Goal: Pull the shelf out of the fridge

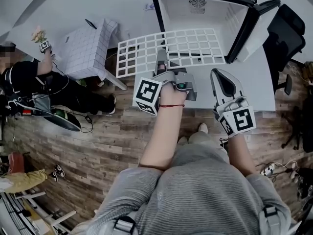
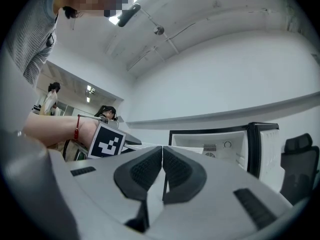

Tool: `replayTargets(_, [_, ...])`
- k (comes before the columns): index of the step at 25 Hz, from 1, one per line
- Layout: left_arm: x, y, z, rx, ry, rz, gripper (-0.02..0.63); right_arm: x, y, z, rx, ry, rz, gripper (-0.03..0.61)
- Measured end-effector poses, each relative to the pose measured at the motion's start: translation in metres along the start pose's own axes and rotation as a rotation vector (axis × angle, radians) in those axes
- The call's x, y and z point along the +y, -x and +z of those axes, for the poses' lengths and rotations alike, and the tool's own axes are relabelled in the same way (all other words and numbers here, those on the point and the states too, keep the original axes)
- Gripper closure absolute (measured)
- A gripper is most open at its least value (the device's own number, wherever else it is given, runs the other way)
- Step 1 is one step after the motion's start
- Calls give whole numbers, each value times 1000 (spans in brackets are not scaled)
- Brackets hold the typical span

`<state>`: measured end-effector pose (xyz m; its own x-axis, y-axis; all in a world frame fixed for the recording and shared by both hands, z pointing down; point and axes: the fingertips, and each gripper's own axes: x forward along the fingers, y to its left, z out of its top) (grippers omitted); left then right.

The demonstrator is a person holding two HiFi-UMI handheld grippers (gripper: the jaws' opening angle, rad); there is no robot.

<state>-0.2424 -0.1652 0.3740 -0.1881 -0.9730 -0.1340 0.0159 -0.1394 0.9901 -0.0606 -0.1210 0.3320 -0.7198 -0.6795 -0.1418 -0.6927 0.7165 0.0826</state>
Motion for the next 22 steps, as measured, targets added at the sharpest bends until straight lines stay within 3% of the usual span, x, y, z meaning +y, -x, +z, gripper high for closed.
replayTargets(9, [10, 4, -8, 25, 26, -15, 591, 0, 2, 5, 2, 14, 0, 565])
replayTargets(22, [8, 3, -1, 45, -1, -11, 591, -1, -6, 9, 16, 9, -22, 566])
